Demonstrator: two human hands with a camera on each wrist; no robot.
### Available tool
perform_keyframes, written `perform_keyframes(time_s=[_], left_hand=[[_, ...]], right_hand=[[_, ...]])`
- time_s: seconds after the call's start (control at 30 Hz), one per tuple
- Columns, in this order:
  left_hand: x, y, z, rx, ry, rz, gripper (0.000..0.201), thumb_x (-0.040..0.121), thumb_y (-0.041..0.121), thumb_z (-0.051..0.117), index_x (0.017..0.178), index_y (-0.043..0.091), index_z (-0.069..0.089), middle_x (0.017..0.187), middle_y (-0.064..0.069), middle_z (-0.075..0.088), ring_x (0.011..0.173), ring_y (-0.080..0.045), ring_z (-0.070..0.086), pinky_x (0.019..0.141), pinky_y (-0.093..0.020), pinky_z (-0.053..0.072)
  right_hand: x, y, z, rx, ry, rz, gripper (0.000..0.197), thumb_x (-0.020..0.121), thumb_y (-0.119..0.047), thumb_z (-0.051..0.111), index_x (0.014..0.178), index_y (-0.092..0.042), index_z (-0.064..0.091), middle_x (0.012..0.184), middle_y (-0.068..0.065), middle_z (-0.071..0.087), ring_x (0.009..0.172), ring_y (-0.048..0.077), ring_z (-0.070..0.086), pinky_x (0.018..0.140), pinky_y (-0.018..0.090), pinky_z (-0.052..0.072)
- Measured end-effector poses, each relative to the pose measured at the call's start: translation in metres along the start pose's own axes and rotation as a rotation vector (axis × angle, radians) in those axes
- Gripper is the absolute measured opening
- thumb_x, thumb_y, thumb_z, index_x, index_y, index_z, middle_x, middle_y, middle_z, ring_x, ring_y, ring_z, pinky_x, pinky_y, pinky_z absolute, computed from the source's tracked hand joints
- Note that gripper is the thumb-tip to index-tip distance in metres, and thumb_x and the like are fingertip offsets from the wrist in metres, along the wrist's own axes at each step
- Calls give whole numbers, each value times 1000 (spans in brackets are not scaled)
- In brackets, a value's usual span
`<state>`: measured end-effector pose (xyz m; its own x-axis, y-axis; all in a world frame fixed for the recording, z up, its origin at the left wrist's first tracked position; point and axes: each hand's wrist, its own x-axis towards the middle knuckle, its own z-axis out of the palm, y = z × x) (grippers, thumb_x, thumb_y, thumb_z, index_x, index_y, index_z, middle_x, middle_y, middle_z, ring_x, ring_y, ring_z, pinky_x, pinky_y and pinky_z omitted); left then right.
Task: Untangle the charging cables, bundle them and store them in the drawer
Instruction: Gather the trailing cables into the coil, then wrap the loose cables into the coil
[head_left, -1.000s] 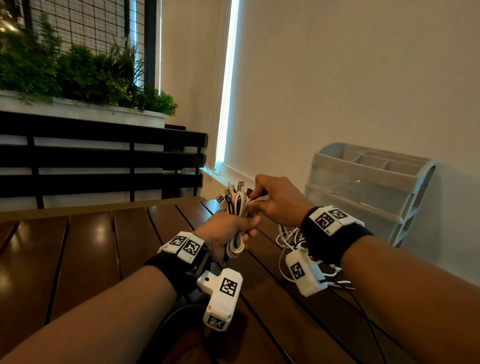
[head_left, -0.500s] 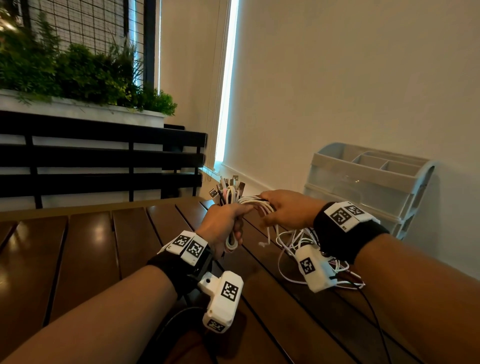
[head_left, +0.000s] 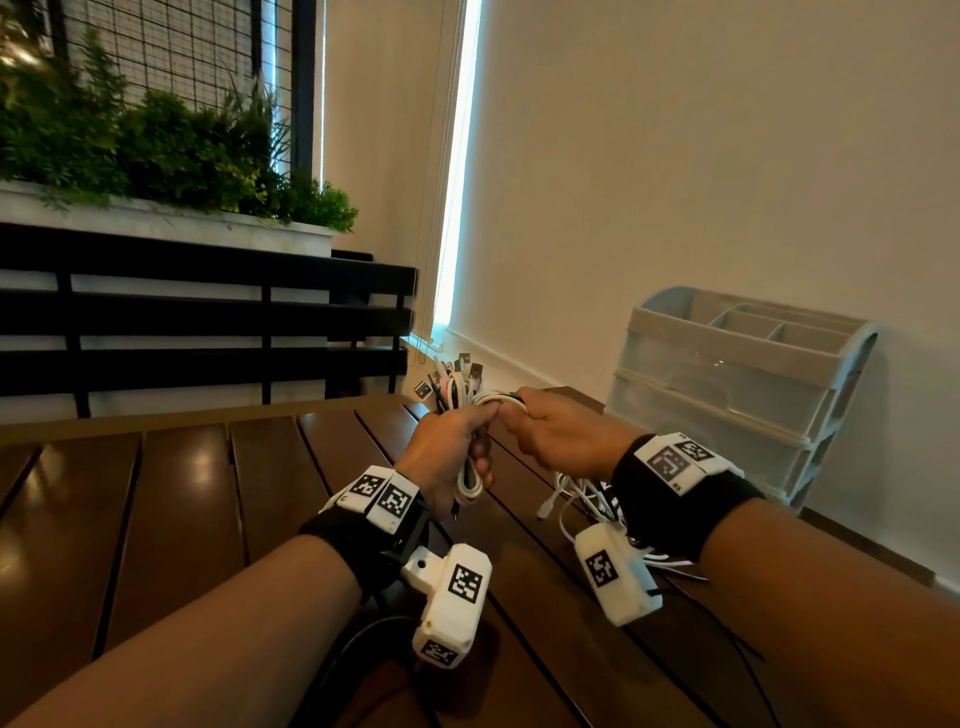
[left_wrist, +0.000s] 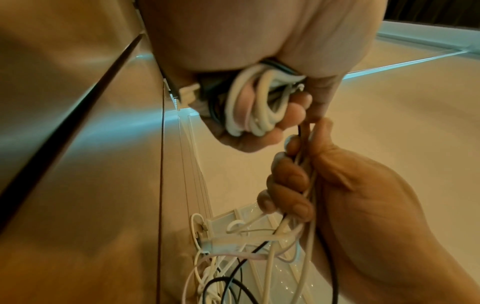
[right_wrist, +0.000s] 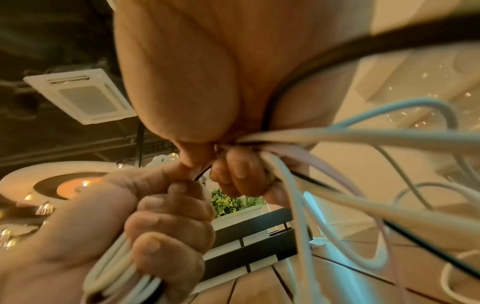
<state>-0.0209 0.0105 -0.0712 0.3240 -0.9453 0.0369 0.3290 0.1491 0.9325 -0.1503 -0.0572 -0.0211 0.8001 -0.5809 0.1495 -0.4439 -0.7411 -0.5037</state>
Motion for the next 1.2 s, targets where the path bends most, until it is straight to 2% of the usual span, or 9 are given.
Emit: perform_keyframes(time_s=[0.13, 0.27, 0.37, 0.47, 0.57, 0.8, 1.0, 1.1, 1.2], left_hand=[[-1, -1, 0, 8, -15, 4, 26, 91, 25, 61, 71, 10, 54, 51, -3, 42, 39, -15, 40, 42, -22, 38], [2, 1, 0, -27, 36, 5, 29, 92, 26, 61, 68, 12, 52, 52, -3, 40, 40, -15, 39, 43, -23, 37], [3, 0, 0, -57, 51, -7, 30, 92, 26, 60, 67, 14, 50, 52, -2, 39, 40, -15, 38, 42, -23, 37], [4, -3, 0, -40, 58, -10, 29, 92, 27, 61, 69, 13, 52, 52, -2, 42, 41, -16, 40, 43, -24, 38], [6, -6, -1, 14, 82, 12, 25, 89, 28, 64, 74, 10, 56, 54, -3, 46, 43, -16, 44, 46, -26, 41], [8, -9, -1, 53, 111, 77, 30, 85, 28, 69, 64, 11, 56, 52, -5, 47, 41, -18, 44, 47, -27, 41], [7, -6, -2, -8, 73, 99, 31, 87, 25, 67, 61, 13, 56, 54, -6, 44, 41, -18, 43, 43, -25, 40], [8, -6, -3, -33, 77, 83, 29, 87, 26, 67, 64, 13, 55, 55, -5, 44, 42, -18, 43, 44, -25, 41], [9, -6, -4, -63, 94, 64, 34, 86, 28, 68, 57, 15, 57, 53, -5, 44, 42, -18, 42, 46, -26, 40]], right_hand=[[-5, 0, 3, 407, -82, 60, 28, 103, -30, 36, 111, -7, 49, 64, -1, 42, 50, 7, 37, 46, 21, 33], [-5, 6, 3, 155, 171, -10, 26, 97, -27, 54, 113, -24, 33, 79, 4, 58, 55, 9, 52, 51, 22, 43], [-4, 15, 6, -11, 401, -165, 17, 93, -26, 61, 99, -22, 45, 76, -10, 59, 58, -1, 54, 56, 14, 39], [-2, 17, 5, -5, 486, -175, 13, 92, -29, 62, 86, -20, 55, 66, -15, 58, 57, -4, 54, 54, 10, 38], [1, 12, -1, 113, 439, -82, 13, 92, -27, 62, 81, -24, 56, 67, -3, 67, 50, 5, 56, 53, 28, 49], [2, 2, -11, 440, 264, 127, 15, 94, -14, 57, 80, -10, 60, 62, 9, 67, 37, 10, 51, 41, 22, 40], [1, -2, -8, 745, 208, 233, 13, 98, -8, 46, 88, -7, 56, 56, 12, 62, 43, 21, 55, 45, 28, 48], [1, -3, -3, 748, 273, 223, 11, 96, -7, 51, 86, -8, 55, 60, 13, 63, 47, 24, 57, 48, 31, 51], [2, -2, 0, 565, 324, 166, 15, 94, -10, 56, 79, -10, 58, 64, 13, 65, 55, 24, 62, 53, 33, 52]])
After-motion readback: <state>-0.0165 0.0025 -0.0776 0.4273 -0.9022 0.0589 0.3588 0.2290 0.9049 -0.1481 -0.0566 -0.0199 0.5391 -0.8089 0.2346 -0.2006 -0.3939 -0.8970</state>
